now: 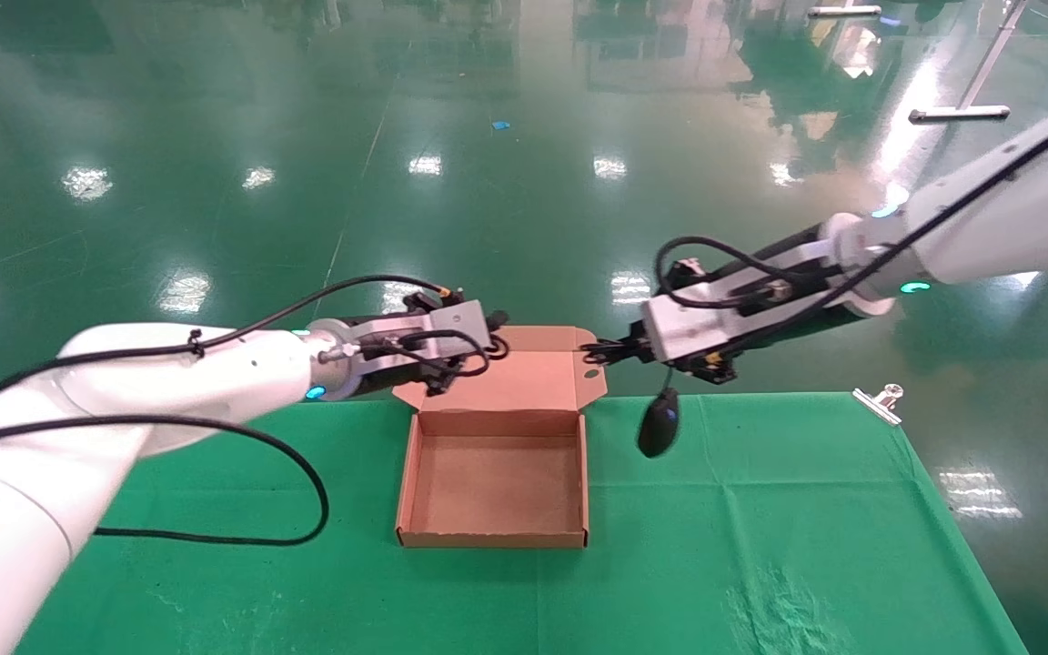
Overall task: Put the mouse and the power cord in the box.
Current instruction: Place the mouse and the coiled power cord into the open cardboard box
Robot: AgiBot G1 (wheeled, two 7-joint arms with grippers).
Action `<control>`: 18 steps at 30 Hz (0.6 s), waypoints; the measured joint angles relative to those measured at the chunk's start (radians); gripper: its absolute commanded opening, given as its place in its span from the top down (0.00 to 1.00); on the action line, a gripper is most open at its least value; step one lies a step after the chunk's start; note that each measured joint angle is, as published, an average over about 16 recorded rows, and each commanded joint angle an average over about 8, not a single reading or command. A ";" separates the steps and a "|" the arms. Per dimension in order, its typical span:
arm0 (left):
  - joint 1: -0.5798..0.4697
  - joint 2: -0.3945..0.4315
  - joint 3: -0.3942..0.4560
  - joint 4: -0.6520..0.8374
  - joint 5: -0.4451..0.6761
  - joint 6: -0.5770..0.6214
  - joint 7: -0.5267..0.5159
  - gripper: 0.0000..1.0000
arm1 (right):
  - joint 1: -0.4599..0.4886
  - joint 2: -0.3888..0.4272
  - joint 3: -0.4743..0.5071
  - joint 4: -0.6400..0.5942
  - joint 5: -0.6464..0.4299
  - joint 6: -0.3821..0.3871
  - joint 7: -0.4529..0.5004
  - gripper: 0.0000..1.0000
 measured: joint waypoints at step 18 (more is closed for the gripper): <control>0.134 0.004 0.274 -0.152 -0.041 -0.146 -0.154 0.25 | -0.019 0.031 0.010 -0.106 0.014 0.001 -0.094 1.00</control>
